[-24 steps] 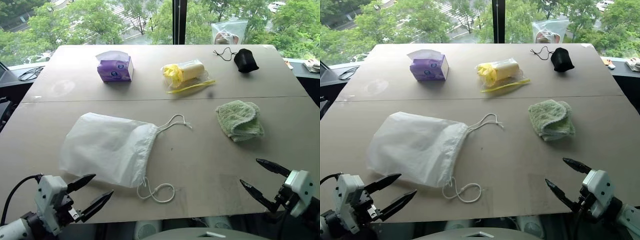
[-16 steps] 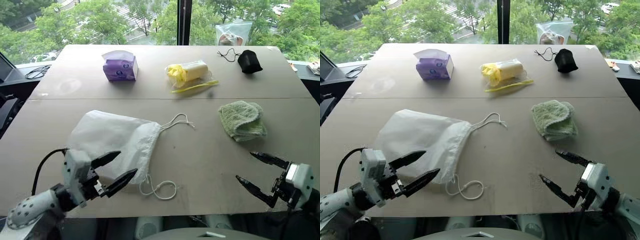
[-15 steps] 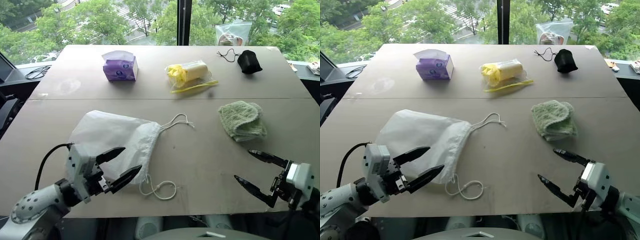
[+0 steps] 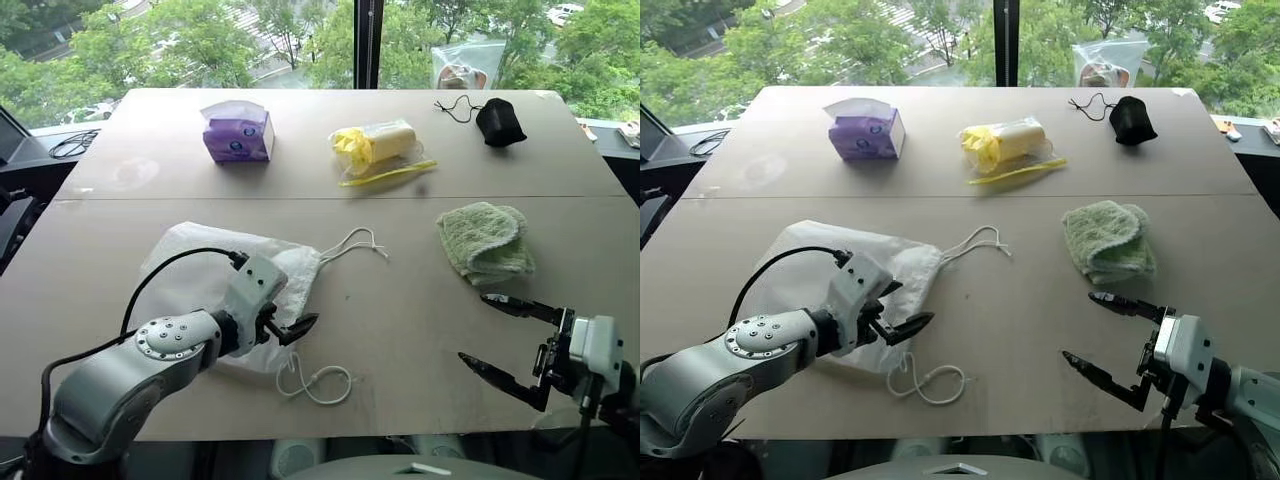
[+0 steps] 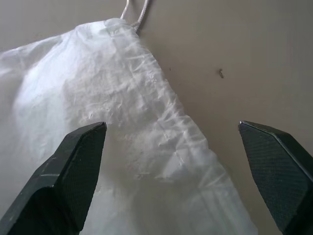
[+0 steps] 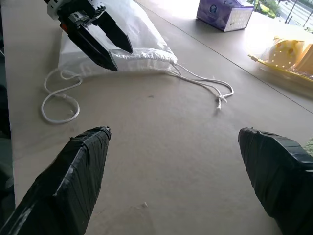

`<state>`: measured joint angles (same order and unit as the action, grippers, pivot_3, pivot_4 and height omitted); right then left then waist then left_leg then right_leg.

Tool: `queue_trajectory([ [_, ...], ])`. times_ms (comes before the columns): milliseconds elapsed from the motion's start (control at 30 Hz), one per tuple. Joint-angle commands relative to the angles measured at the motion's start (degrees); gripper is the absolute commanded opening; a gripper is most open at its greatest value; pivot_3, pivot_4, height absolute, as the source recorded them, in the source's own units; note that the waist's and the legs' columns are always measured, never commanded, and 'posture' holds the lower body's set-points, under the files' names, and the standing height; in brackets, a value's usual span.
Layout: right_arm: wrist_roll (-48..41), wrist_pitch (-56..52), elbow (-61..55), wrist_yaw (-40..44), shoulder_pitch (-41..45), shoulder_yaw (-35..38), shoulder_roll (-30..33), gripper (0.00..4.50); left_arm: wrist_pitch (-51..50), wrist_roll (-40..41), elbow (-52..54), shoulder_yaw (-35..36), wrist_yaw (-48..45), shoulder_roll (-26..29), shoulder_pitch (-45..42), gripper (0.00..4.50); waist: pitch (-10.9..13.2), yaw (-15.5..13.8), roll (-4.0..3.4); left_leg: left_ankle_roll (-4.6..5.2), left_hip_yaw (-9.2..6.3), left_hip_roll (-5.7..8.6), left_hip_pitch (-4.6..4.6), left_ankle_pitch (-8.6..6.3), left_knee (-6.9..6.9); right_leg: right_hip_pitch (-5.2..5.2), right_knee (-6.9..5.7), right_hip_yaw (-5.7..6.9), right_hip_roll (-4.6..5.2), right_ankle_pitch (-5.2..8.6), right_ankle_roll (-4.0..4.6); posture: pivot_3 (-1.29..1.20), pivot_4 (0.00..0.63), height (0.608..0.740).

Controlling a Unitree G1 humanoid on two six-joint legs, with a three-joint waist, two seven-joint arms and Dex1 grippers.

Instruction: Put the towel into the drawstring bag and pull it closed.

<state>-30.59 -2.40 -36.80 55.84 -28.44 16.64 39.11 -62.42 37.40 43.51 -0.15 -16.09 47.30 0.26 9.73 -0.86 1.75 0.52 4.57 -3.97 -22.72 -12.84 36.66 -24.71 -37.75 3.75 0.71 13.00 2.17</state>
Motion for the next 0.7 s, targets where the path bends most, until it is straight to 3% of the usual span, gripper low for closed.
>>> queue_trajectory([
  [33, -0.1, -1.1, -2.7, -1.8, 0.8, 0.4, 0.2, 4.50, 4.1, -4.5, -0.3, -2.1, -2.0, 1.7, -0.4, 3.29, 0.0, 0.0, 0.00, 0.00, -0.01, 0.00, 0.01, 0.00, 0.02, 0.00, -0.02, 0.00, 0.00, 0.01, 0.02, 0.00, 0.150, 0.740],
  [267, 0.6, -4.8, -3.9, -4.9, 1.9, -0.8, 0.3, 4.50, 15.3, -8.4, -8.2, 0.5, -12.0, 3.3, -2.0, 0.15, 0.0, -0.1, -0.02, -0.01, -0.10, 0.00, 0.01, -0.01, 0.17, 0.01, -0.12, 0.04, 0.01, 0.02, 0.05, 0.00, 0.150, 0.740],
  [500, 3.0, -12.6, -5.5, -11.0, 9.5, -6.4, 0.8, 4.50, 42.1, -12.9, -42.8, 0.0, -43.5, 8.6, -16.5, 0.06, 0.0, -0.1, -0.03, -0.01, -0.26, 0.05, -0.06, 0.00, 0.19, -0.01, -0.13, 0.17, -0.04, 0.03, 0.06, 0.00, 0.150, 0.740],
  [700, 0.7, -16.2, -4.6, -11.1, 14.9, -8.6, 0.7, 4.50, 50.6, -18.2, -65.8, -5.6, -62.2, 7.3, -34.9, 0.06, 0.0, -0.3, 0.08, 0.02, -0.30, 0.38, -0.34, 0.01, 0.23, -0.09, -0.05, 0.23, -0.09, -0.04, -0.06, 0.00, 0.150, 0.740],
])
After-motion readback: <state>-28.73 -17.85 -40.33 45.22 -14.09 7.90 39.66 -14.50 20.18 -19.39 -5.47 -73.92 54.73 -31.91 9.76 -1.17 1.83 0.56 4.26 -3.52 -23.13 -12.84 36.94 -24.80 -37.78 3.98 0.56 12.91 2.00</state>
